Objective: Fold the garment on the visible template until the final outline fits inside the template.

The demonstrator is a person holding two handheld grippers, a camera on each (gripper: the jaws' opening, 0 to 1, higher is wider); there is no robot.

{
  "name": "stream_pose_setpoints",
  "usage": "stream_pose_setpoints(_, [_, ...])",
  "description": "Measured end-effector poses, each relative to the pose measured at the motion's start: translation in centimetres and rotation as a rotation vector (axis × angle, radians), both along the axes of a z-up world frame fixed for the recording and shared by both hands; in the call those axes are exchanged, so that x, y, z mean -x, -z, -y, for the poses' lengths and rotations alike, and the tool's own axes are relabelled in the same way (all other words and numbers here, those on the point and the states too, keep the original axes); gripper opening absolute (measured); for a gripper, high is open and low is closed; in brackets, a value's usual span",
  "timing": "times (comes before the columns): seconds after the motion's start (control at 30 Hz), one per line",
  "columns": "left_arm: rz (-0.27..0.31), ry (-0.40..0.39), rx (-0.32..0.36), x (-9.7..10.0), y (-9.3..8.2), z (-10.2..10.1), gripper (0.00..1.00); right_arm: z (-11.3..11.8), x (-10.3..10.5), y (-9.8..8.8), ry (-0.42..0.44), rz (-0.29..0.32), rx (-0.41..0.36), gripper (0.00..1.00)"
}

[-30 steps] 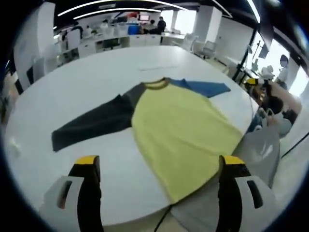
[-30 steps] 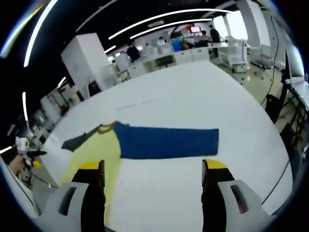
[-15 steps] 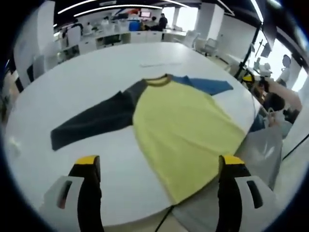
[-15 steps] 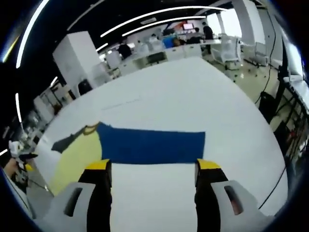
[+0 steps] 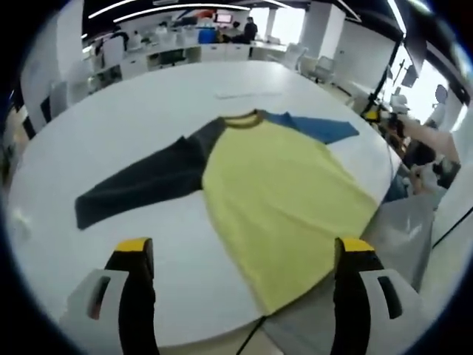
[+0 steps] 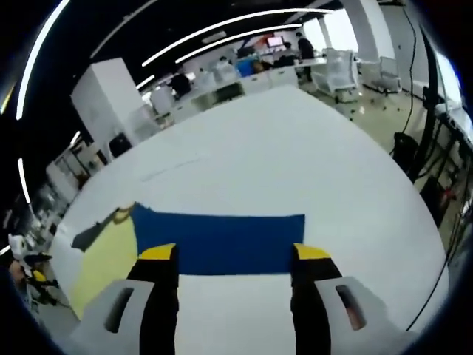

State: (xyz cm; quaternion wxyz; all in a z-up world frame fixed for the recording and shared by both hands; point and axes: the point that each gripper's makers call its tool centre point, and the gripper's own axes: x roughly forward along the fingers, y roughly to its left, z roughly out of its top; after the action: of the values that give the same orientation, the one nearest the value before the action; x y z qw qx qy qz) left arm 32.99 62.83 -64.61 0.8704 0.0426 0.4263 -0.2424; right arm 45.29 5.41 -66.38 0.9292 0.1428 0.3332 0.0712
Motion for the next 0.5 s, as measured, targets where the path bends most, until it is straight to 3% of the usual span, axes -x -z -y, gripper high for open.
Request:
stream_pose_setpoints(0.33, [-0.021,-0.006,-0.013,-0.4,0.5,-0.2,0.99,4.7,-2.8,3.5,0.025,-0.036,0.001,0.59])
stream_pose_setpoints(0.5, [-0.028,-0.002,-0.015,-0.5,0.6,0.0,0.99,5.9,-3.6,4.6,0.044,-0.042,-0.007,0.57])
